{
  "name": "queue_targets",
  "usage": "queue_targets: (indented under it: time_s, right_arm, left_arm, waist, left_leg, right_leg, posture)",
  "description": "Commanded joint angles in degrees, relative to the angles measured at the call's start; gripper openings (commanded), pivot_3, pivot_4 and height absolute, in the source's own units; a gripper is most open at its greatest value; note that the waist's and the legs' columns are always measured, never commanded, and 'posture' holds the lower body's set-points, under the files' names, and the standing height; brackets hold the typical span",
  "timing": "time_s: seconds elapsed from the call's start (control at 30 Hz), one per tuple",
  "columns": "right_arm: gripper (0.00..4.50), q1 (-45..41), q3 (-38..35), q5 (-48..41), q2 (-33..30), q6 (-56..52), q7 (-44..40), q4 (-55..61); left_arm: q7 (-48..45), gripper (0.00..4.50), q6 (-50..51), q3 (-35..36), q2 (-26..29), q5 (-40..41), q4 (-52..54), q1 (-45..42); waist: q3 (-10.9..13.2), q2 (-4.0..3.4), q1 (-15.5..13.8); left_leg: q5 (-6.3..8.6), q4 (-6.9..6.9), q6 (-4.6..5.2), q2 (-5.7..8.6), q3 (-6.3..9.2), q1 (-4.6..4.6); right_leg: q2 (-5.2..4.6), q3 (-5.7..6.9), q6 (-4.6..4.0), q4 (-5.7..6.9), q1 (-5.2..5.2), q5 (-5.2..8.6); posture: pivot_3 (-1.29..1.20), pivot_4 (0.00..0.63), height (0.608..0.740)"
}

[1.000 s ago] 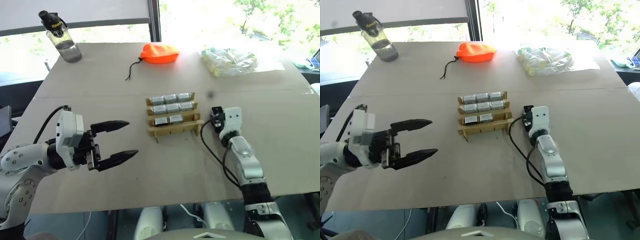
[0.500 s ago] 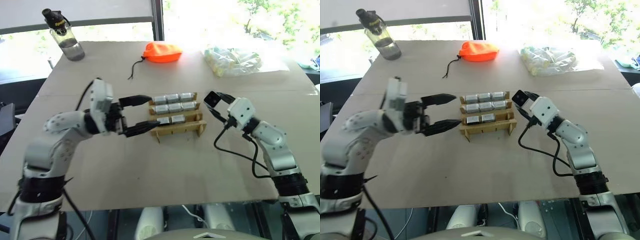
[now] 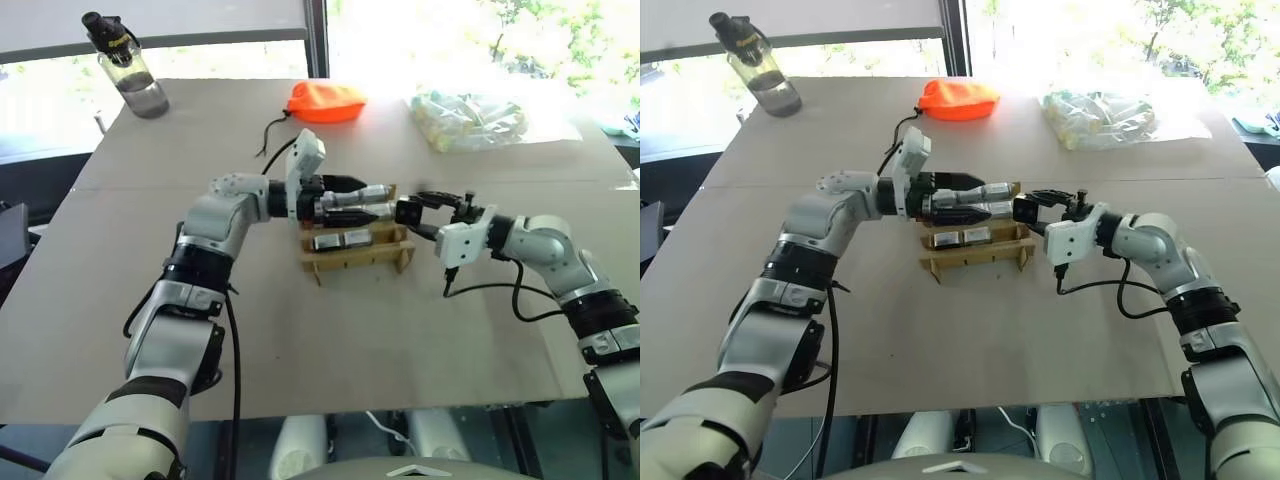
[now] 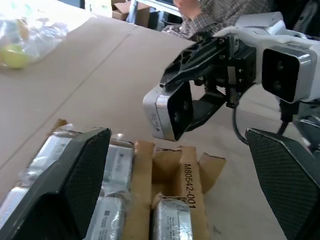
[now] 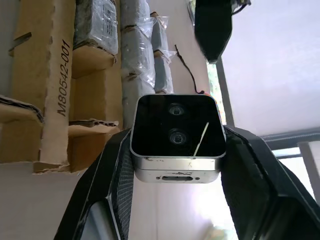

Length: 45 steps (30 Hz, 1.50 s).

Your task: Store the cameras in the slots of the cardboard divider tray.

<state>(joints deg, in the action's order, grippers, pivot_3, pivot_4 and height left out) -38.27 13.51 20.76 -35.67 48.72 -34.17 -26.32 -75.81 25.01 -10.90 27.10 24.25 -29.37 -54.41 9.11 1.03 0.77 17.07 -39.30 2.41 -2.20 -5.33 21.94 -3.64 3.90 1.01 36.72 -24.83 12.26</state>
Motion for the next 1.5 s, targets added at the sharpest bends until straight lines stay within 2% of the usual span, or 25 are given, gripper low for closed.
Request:
queue_targets:
  time_s: [0.03,0.33,0.73,0.87,1.03,1.07,1.2,1.37,1.5]
  right_arm:
    - [1.88,-2.9,-0.2,3.2,-0.5,6.0,5.1,-0.1]
    - [1.88,-6.2,1.7,9.2,-0.7,14.6,11.3,-2.3]
    - [1.88,-7.5,4.3,9.5,-1.3,17.2,11.8,-5.5]
    - [1.88,-7.3,4.5,9.7,-1.4,17.4,12.0,-5.7]
    - [1.88,-7.6,4.8,9.4,-1.4,17.5,11.7,-6.1]
    - [1.88,-7.7,4.9,9.4,-1.4,17.5,11.8,-6.2]
    - [1.88,-7.7,5.4,7.4,-2.0,16.0,10.0,-5.7]
    - [4.38,-6.8,4.9,6.0,-2.4,15.5,9.8,-4.6]
    - [4.48,-4.3,3.8,4.2,-4.5,15.0,9.9,-4.2]
  left_arm:
    - [-4.6,4.5,0.1,-0.9,-1.0,-2.1,-4.0,-4.2]
    - [-7.0,4.5,0.0,0.0,-3.8,-4.7,-8.0,-6.2]
    - [-8.7,4.5,-0.2,1.0,-4.2,-5.0,-7.9,-5.9]
    - [-10.0,3.24,0.3,0.4,-4.1,-5.1,-7.6,-5.9]
    - [-12.5,0.93,-0.9,-1.1,-3.9,-7.2,-10.0,-7.5]
    - [-12.7,0.66,-1.4,-1.2,-4.1,-7.8,-11.2,-8.2]
    - [-14.6,0.67,-3.6,-1.8,-4.7,-10.2,-14.4,-10.4]
    - [-15.3,0.67,-5.6,-1.7,-5.7,-11.5,-15.6,-10.7]
    - [-13.1,0.67,-7.5,-0.1,-6.8,-11.6,-16.6,-11.0]
  waist:
    - [0.0,0.0,0.0]
    - [0.0,0.0,0.0]
    - [0.0,0.0,0.0]
    - [0.0,0.0,0.0]
    - [0.0,0.0,0.1]
    - [0.0,0.0,0.0]
    - [0.0,0.0,0.0]
    - [0.0,0.0,0.0]
    - [0.0,0.01,-0.1]
  left_leg:
    - [0.0,-0.02,0.0,0.0,-0.02,-0.01]
    - [0.0,-0.02,-0.01,-0.01,-0.05,-0.01]
    - [-0.01,-0.03,-0.01,-0.02,-0.06,-0.02]
    - [-0.01,-0.03,-0.01,-0.02,-0.06,-0.03]
    - [-0.01,-0.04,-0.01,-0.01,-0.06,-0.04]
    - [-0.01,-0.04,-0.01,0.0,-0.07,-0.04]
    - [-0.01,-0.07,-0.01,0.01,-0.07,-0.02]
    - [-0.01,-0.04,-0.01,0.0,-0.07,-0.02]
    - [-0.01,-0.06,-0.01,-0.01,-0.04,-0.02]
  right_leg:
    - [-0.01,-0.01,0.0,0.02,0.0,0.0]
    - [-0.03,-0.03,0.01,0.02,0.0,0.0]
    - [-0.06,-0.04,0.01,0.04,0.01,0.0]
    - [-0.05,-0.04,0.0,0.05,0.01,0.0]
    - [-0.05,-0.05,0.01,0.06,0.01,0.0]
    - [-0.04,-0.04,0.0,0.06,0.01,0.0]
    - [-0.05,-0.04,0.01,0.05,0.01,0.0]
    - [-0.04,-0.03,0.01,0.05,0.01,0.0]
    - [-0.05,-0.02,0.01,0.05,0.01,0.0]
  posture:
    - [0.0,0.15,0.74]
    - [0.0,0.15,0.74]
    - [0.0,0.15,0.74]
    - [0.0,0.15,0.74]
    - [0.0,0.15,0.74]
    - [0.0,0.15,0.74]
    - [0.0,0.15,0.74]
    - [0.0,0.15,0.74]
    - [0.0,0.15,0.74]
